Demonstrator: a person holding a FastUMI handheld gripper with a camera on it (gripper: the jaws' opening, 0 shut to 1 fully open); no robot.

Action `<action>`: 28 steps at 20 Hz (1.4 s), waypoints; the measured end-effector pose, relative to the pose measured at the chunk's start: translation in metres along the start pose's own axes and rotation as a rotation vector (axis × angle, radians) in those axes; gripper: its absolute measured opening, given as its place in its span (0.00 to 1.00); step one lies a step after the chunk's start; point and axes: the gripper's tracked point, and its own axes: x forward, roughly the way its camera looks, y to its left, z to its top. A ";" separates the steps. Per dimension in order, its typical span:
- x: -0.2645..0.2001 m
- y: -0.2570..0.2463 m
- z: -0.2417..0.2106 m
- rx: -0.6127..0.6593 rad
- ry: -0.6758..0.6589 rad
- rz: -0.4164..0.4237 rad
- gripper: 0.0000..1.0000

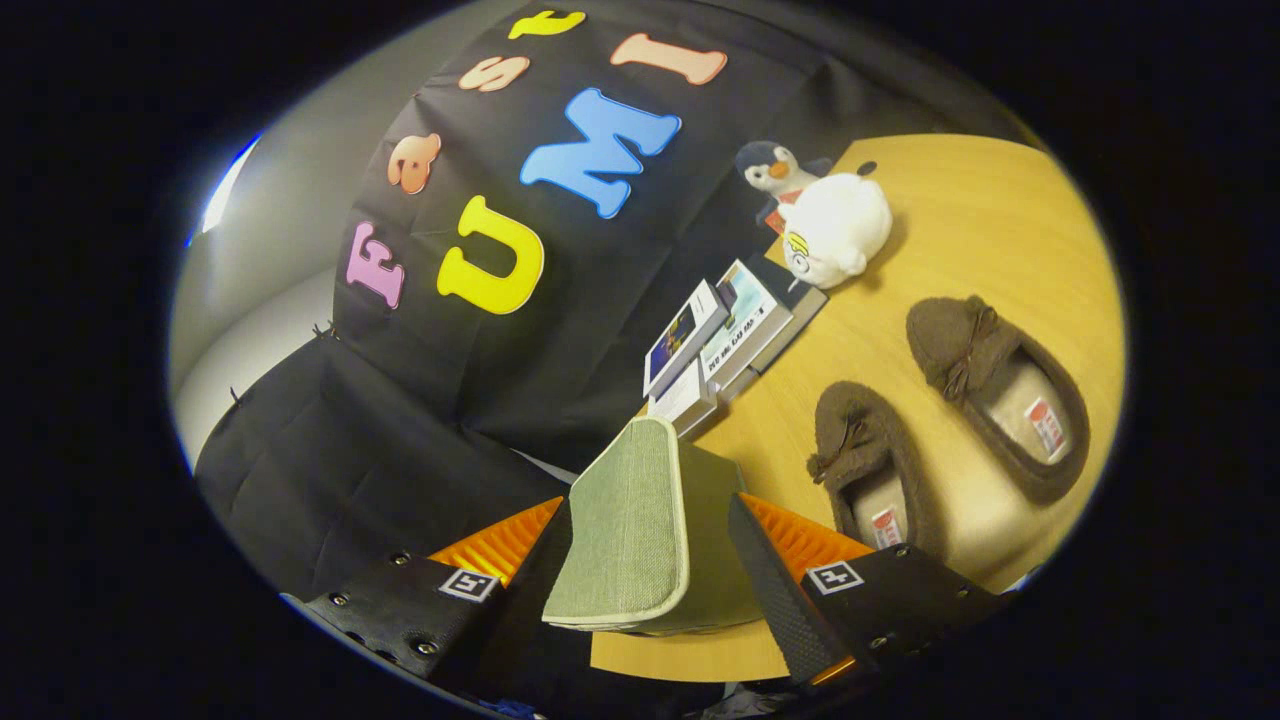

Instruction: Open the storage box then place both shoes into the box .Put the left shoe in first, then the right shoe, with the right side of both shoes facing outward in a uniform manner.

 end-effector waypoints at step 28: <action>0.040 -0.009 -0.078 0.396 0.310 0.108 0.36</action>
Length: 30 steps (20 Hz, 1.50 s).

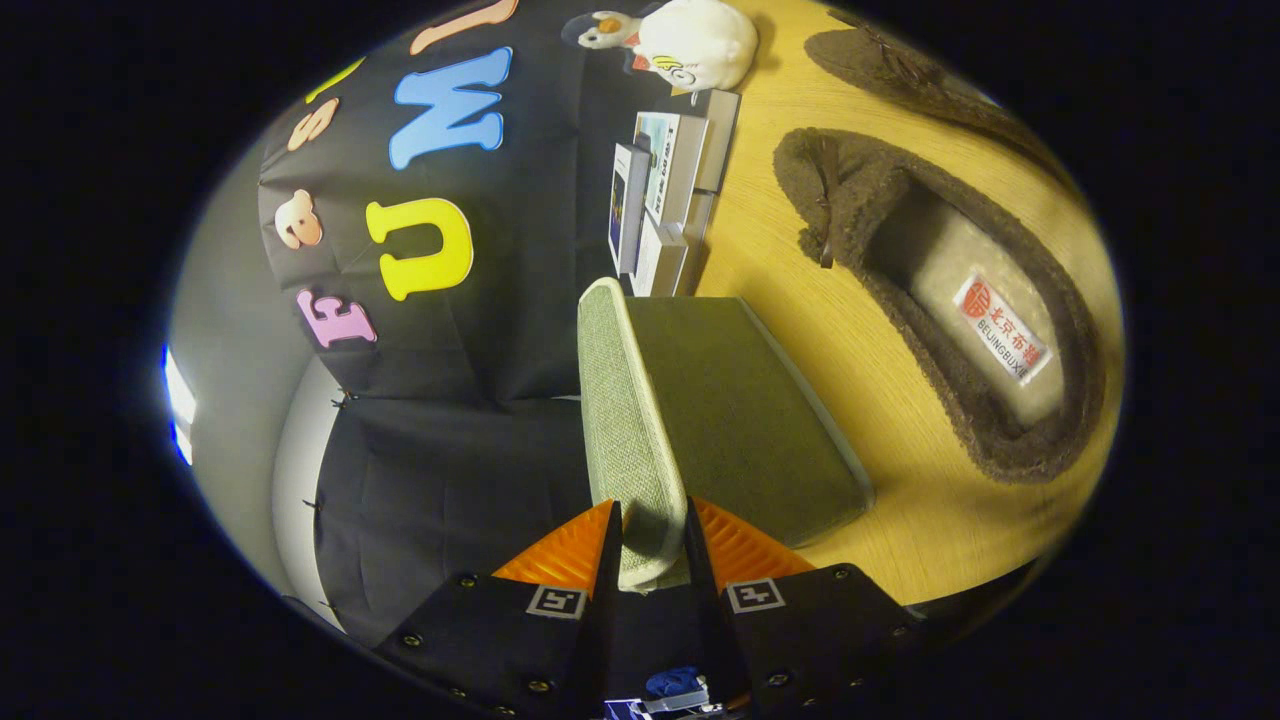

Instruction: Open the storage box then place both shoes into the box .Put the left shoe in first, then the right shoe, with the right side of both shoes facing outward in a uniform manner.

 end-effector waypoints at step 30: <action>0.042 0.193 -0.045 -0.706 0.028 -0.075 0.00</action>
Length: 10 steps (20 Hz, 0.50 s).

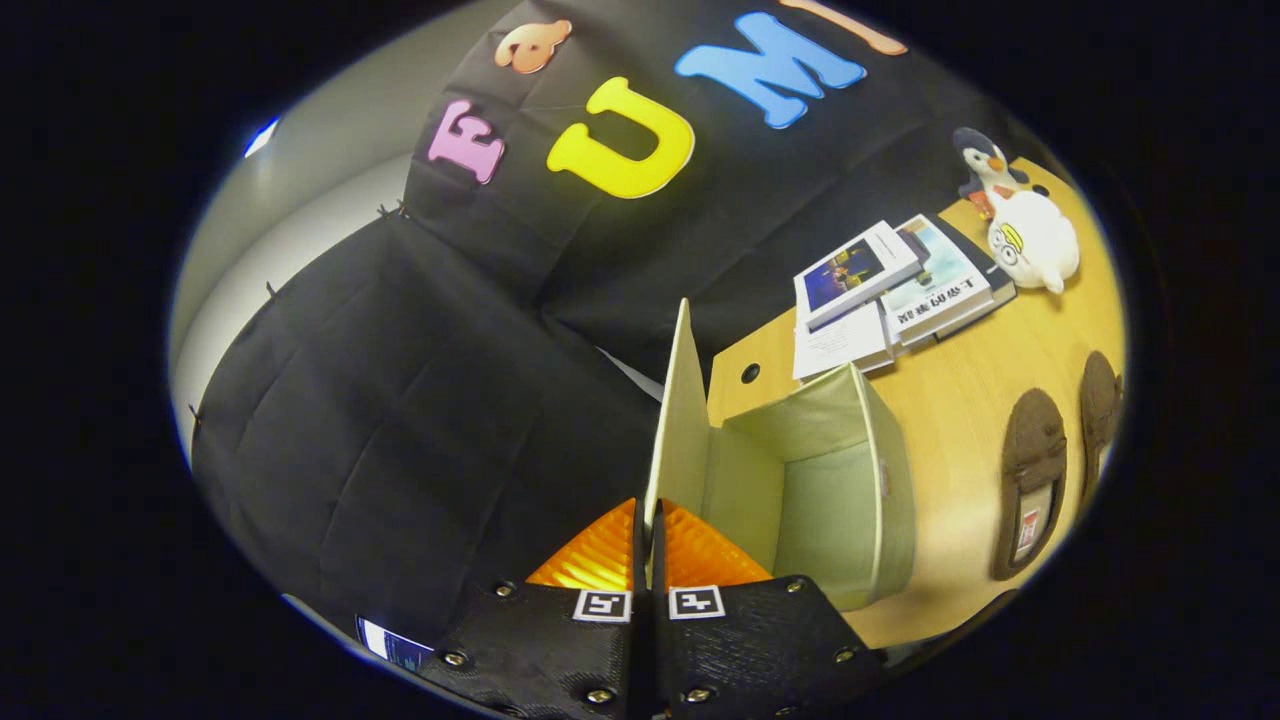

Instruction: Open the storage box then place both shoes into the box .Put the left shoe in first, then the right shoe, with the right side of both shoes facing outward in a uniform manner.

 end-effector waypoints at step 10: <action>0.055 0.085 -0.030 -0.144 0.050 0.053 0.00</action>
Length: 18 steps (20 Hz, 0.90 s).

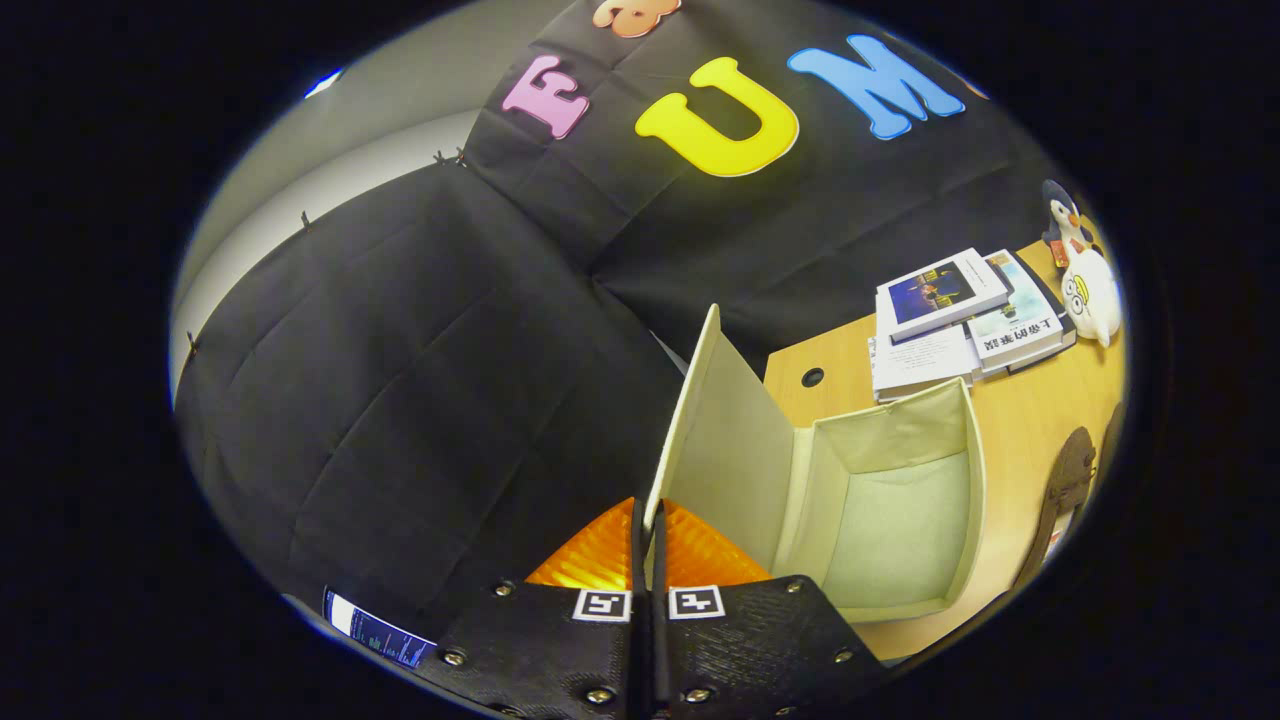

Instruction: Open the storage box then place both shoes into the box .Put the left shoe in first, then the right shoe, with the right side of both shoes facing outward in a uniform manner.

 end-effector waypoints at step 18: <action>-0.014 -0.042 0.003 -0.240 -0.047 -0.080 0.97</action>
